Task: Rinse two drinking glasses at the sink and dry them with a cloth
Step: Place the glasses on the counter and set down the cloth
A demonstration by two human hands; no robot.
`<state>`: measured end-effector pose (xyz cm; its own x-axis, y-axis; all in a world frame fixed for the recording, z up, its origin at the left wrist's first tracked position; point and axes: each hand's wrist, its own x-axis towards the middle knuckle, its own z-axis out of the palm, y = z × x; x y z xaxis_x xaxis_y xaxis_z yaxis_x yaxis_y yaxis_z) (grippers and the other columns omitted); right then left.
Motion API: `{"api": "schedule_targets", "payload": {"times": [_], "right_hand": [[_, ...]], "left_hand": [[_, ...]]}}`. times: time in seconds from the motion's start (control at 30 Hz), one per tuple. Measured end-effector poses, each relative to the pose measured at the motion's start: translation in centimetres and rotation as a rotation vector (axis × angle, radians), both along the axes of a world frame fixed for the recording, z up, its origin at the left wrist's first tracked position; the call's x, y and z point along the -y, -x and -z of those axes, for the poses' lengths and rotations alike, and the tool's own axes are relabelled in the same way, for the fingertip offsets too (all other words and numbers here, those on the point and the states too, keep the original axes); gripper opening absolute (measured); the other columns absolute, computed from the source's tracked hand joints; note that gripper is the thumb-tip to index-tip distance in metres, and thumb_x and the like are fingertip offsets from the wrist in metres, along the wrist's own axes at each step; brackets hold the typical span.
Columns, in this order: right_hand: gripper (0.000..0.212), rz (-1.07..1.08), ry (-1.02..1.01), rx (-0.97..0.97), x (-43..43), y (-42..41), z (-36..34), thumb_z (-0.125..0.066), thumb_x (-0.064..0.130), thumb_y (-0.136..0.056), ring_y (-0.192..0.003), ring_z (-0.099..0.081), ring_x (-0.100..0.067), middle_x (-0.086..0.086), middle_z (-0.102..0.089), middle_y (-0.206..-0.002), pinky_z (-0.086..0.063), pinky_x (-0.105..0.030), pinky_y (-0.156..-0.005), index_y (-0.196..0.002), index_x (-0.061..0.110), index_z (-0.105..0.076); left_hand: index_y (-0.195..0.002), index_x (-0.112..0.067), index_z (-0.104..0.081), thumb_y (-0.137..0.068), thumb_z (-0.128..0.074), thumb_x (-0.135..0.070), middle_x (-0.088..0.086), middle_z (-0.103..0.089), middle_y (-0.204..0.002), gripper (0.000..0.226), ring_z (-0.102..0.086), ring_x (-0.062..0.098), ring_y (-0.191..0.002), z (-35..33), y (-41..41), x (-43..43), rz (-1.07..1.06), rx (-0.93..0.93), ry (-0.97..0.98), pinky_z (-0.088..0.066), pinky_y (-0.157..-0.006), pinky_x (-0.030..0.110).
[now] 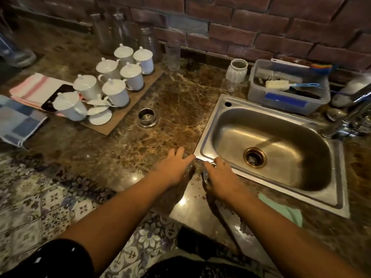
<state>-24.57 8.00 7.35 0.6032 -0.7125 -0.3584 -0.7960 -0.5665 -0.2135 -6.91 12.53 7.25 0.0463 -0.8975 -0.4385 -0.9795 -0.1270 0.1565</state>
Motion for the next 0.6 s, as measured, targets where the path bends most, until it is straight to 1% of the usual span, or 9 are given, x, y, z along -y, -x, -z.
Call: {"api": "schedule_targets", "payload": {"times": [0.1,0.17,0.27,0.33,0.4,0.47,0.6], "right_hand": [[0.067,-0.001,-0.007,0.009,0.1,0.0,0.0,-0.072,0.027,-0.085,-0.132,-0.037,-0.036,-0.014,-0.037,-0.144,-0.048,-0.044,-0.101,-0.143,0.025,-0.039],[0.067,-0.027,-0.015,0.011,-0.1,0.0,0.0,-0.073,0.028,-0.083,-0.130,-0.038,-0.037,-0.015,-0.038,-0.142,-0.048,-0.043,-0.100,-0.141,0.024,-0.040],[0.072,-0.073,0.002,-0.009,-0.9,0.0,0.0,-0.073,0.034,-0.082,-0.126,-0.042,-0.040,-0.017,-0.039,-0.142,-0.047,-0.044,-0.099,-0.144,0.025,-0.037],[0.075,-0.064,-0.005,-0.009,-1.8,-0.1,0.0,-0.074,0.036,-0.080,-0.122,-0.046,-0.040,-0.017,-0.040,-0.140,-0.048,-0.044,-0.097,-0.144,0.026,-0.036],[0.077,-0.038,-0.017,0.004,-2.8,-0.5,-0.1,-0.076,0.037,-0.079,-0.121,-0.047,-0.040,-0.016,-0.040,-0.138,-0.047,-0.043,-0.098,-0.144,0.026,-0.036],[0.077,0.016,-0.038,0.032,-3.7,-1.0,-0.3,-0.076,0.035,-0.078,-0.124,-0.044,-0.039,-0.014,-0.040,-0.138,-0.048,-0.043,-0.097,-0.143,0.027,-0.036],[0.076,0.144,-0.012,0.055,-5.3,-3.6,-0.8,-0.075,0.036,-0.076,-0.124,-0.043,-0.035,-0.011,-0.041,-0.136,-0.051,-0.043,-0.095,-0.141,0.027,-0.037]], "left_hand": [[-0.152,-0.027,-0.026,-0.093,-0.064,-0.018,0.018,-0.020,-0.157,0.071,-0.025,0.045,-0.138,-0.4,0.4,-0.4,-0.036,0.014,-0.010,-0.038,-0.112,0.053],[-0.151,-0.028,-0.027,-0.093,-0.065,-0.017,0.017,-0.023,-0.155,0.070,-0.027,0.045,-0.136,-0.5,0.4,-1.1,-0.055,0.018,-0.018,-0.041,-0.108,0.053],[-0.150,-0.029,-0.029,-0.091,-0.066,-0.019,0.016,-0.029,-0.149,0.070,-0.033,0.042,-0.131,-0.2,0.4,-3.0,-0.068,0.041,0.011,-0.043,-0.102,0.049],[-0.150,-0.029,-0.030,-0.090,-0.068,-0.021,0.016,-0.031,-0.148,0.072,-0.034,0.041,-0.129,0.3,0.0,-4.1,-0.073,0.032,0.024,-0.042,-0.102,0.048],[-0.150,-0.031,-0.031,-0.089,-0.070,-0.024,0.014,-0.033,-0.147,0.073,-0.035,0.040,-0.130,0.6,-0.8,-4.9,-0.061,0.013,0.046,-0.043,-0.103,0.047],[-0.149,-0.033,-0.033,-0.085,-0.074,-0.030,0.011,-0.035,-0.145,0.076,-0.037,0.036,-0.128,0.7,-2.0,-5.5,-0.032,-0.009,0.080,-0.044,-0.102,0.045],[-0.148,-0.038,-0.034,-0.080,-0.078,-0.041,0.008,-0.038,-0.144,0.081,-0.039,0.032,-0.129,1.0,-5.8,-5.5,0.045,-0.046,0.132,-0.046,-0.101,0.044]]}}
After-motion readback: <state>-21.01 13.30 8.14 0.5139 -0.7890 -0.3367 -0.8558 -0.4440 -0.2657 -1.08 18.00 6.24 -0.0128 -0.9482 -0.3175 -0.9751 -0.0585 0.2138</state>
